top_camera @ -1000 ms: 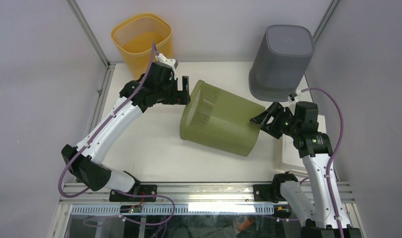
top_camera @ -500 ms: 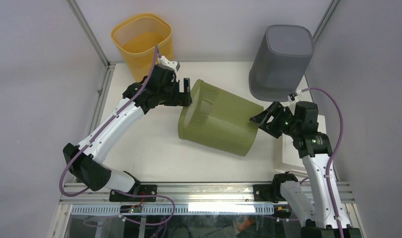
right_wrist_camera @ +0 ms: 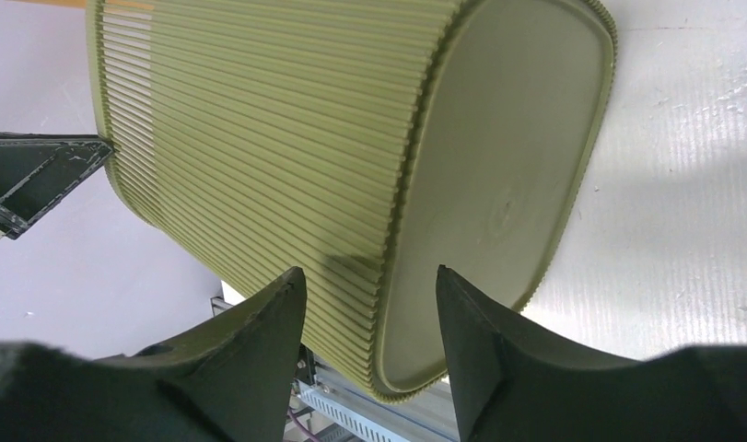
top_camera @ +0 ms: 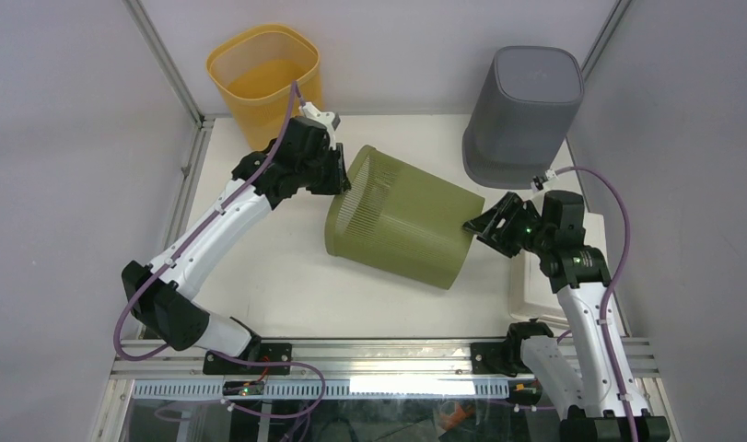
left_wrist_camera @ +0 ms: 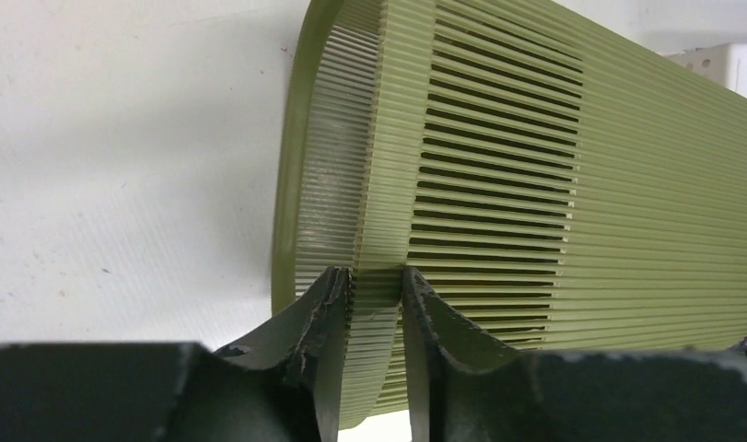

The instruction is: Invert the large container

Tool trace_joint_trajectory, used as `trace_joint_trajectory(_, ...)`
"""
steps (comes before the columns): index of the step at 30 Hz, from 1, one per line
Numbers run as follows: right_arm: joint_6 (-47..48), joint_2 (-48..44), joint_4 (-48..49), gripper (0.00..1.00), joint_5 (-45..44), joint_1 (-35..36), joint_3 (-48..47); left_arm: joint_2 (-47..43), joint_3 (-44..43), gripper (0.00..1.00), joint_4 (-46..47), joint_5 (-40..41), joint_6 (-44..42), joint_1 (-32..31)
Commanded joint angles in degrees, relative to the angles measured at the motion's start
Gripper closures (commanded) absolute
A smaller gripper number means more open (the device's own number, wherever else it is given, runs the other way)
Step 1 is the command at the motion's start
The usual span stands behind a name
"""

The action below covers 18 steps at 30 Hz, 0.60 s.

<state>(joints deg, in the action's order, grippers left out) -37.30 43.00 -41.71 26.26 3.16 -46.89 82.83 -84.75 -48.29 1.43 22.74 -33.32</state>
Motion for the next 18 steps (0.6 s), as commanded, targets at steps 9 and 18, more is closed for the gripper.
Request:
trace_joint_trajectory(9,-4.8,-0.1,8.9,0.64,7.5,0.1,-1.3,1.9,1.5,0.85,0.6,-0.1,-1.7,0.3)
trace_joint_trajectory(18,-14.5,-1.5,15.4,0.73,11.9,0.2,-5.2,2.3,2.8,0.85,1.8,-1.6,-1.4,0.3)
